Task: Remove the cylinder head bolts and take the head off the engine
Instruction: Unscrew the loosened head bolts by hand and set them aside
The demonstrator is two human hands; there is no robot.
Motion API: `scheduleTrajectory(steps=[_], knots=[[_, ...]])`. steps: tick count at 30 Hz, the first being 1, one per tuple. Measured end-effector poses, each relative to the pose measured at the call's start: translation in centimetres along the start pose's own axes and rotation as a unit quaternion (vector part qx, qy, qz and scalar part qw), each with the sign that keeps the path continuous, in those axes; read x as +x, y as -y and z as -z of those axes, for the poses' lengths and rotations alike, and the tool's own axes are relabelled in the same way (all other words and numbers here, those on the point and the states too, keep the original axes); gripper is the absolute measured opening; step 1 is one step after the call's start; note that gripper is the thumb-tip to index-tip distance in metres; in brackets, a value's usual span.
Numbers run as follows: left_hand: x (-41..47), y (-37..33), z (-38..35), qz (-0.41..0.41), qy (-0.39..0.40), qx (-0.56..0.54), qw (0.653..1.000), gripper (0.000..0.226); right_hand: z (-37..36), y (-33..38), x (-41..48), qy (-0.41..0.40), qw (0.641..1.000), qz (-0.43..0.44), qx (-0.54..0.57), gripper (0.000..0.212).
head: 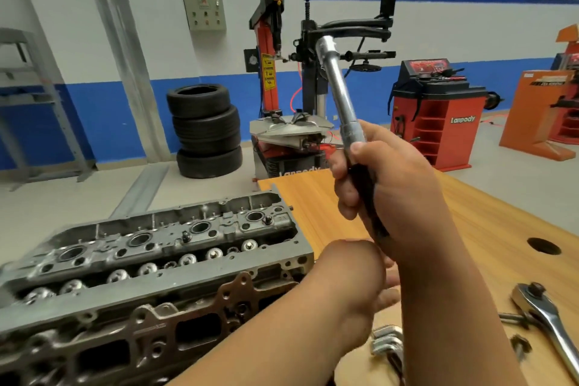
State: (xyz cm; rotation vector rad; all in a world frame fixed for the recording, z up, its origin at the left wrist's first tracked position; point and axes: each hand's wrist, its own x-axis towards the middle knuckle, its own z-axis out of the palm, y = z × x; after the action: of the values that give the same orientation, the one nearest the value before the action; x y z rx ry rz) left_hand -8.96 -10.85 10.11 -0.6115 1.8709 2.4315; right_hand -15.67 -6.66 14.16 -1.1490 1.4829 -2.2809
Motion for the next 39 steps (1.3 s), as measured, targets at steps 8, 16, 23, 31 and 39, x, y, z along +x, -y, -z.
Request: scheduleTrajectory(steps=[8,16,23,31,39], knots=[[1.5,-7.0,11.1,-0.182,-0.212,0.468,0.838,0.027,-3.0,-6.5,10.9,-0.125,0.976,-0.175,0.025,0.025],[9.5,-4.9,15.1,-0.178,-0.271,0.531,0.783,0.035,-4.4,-12.3,14.0,-0.106,0.982,-0.073,-0.141,0.023],[10.9,-5.0,15.8,-0.144,-0.275,0.498,0.810,0.035,-4.0,-13.5,13.5,-0.036,0.980,-0.085,-0.177,0.020],[10.9,-6.9,15.5,-0.106,-0.215,0.498,0.833,0.016,-5.5,-13.2,13.3,-0.049,0.902,-0.024,-0.428,0.032],[12.1,-6.2,14.9,-0.217,-0.191,0.379,0.879,0.003,-3.1,-11.9,13.8,-0.006,0.920,-0.019,-0.391,0.015]])
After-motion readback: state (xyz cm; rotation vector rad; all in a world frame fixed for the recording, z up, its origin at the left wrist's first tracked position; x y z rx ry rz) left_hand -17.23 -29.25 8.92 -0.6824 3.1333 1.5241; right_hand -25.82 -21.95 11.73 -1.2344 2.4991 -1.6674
